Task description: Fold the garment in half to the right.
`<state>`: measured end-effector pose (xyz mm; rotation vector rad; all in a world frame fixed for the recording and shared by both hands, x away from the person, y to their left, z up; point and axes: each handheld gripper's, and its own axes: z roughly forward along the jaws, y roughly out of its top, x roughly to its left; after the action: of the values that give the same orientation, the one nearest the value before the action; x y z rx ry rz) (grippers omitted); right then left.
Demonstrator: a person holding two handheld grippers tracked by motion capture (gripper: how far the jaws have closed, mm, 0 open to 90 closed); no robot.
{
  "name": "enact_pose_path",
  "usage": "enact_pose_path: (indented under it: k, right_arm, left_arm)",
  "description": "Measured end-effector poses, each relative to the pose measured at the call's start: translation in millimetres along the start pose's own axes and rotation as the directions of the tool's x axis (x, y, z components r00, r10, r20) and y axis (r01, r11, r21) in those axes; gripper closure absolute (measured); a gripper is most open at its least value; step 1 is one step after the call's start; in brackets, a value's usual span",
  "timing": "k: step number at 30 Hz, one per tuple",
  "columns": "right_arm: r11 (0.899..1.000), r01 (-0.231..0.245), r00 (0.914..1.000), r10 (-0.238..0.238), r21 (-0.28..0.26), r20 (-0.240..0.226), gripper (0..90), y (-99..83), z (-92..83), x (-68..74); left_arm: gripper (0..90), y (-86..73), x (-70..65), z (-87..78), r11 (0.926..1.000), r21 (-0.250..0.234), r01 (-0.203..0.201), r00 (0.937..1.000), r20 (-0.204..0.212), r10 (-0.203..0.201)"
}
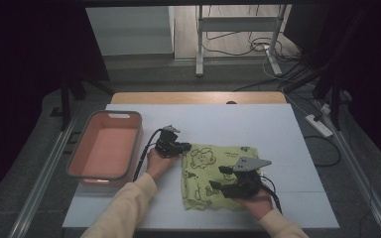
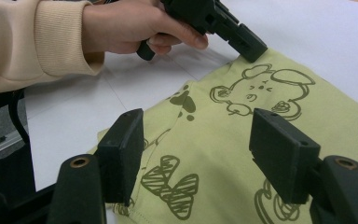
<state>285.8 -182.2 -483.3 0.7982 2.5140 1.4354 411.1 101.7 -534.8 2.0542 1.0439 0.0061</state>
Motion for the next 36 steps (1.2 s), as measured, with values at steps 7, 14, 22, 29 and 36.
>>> enact_pose_path:
  k: [7,14,22,29,36]
  right_arm:
    - [1.000,0.004,0.9998,-0.004,0.001,-0.020,35.6,2.4,7.0,5.9]
    - [1.000,0.020,0.9980,-0.019,0.012,-0.060,35.6,6.4,21.4,17.5]
    - [0.998,0.045,0.9928,-0.039,0.051,-0.113,35.6,6.5,44.7,30.4]
    - [0.994,0.075,0.9863,-0.062,0.085,-0.153,35.6,5.3,57.7,43.0]
    - [0.983,0.109,0.9803,-0.082,0.145,-0.180,34.9,-0.1,68.6,50.7]
  left_arm:
    - [82.4,1.2,-1.4,-5.0,0.9999,-0.014,0.001,0.9999,0.011,-0.001]
    - [82.3,0.8,-1.8,-6.7,0.9998,-0.020,0.007,0.9998,0.017,-0.007]
    - [82.2,0.6,-1.0,-7.0,0.9997,-0.021,0.008,0.9997,0.022,-0.008]
    - [82.2,0.6,-1.5,-7.9,0.9997,-0.022,0.007,0.9997,0.023,-0.007]
    - [82.0,0.0,0.0,-7.2,0.9997,-0.023,0.013,0.9995,0.029,-0.012]
